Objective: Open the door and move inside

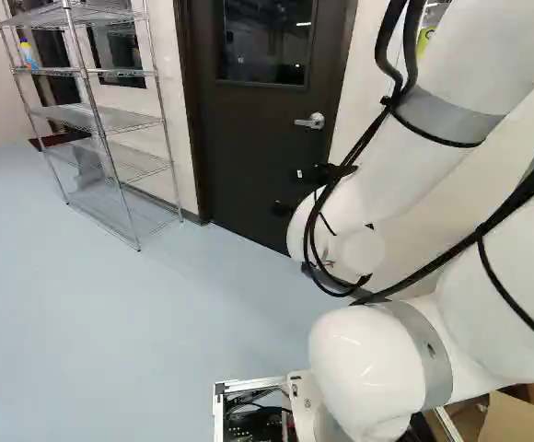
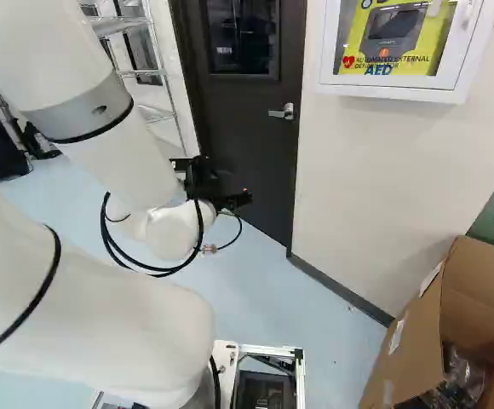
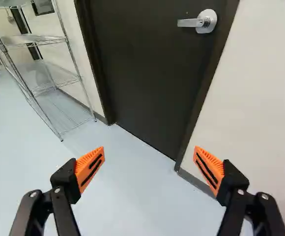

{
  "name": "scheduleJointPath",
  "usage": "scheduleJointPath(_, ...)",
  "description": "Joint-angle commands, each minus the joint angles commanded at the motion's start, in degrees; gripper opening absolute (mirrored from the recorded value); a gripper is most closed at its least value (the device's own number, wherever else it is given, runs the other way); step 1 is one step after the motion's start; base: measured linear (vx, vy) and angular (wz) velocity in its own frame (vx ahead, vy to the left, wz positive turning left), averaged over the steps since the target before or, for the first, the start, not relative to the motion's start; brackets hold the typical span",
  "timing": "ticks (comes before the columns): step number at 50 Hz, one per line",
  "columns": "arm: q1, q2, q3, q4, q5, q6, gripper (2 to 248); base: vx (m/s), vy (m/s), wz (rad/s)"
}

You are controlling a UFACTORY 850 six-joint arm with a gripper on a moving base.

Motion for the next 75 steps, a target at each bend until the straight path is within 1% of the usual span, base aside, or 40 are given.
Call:
scheduleJointPath(13, 0.0, 0.0, 0.0, 0.0, 0.0, 0.0, 247, 0.002, 0.0, 0.001)
scheduleJointPath(25, 0.0, 0.0, 0.0, 0.0, 0.0, 0.0, 247, -0.003, 0.046, 0.0)
scheduleJointPath(51, 0.0, 0.0, 0.0, 0.0, 0.0, 0.0, 247, 0.012, 0.118, -0.015)
scheduleJointPath(75, 0.0, 0.0, 0.0, 0.0, 0.0, 0.0, 247, 0.09, 0.103, -0.212)
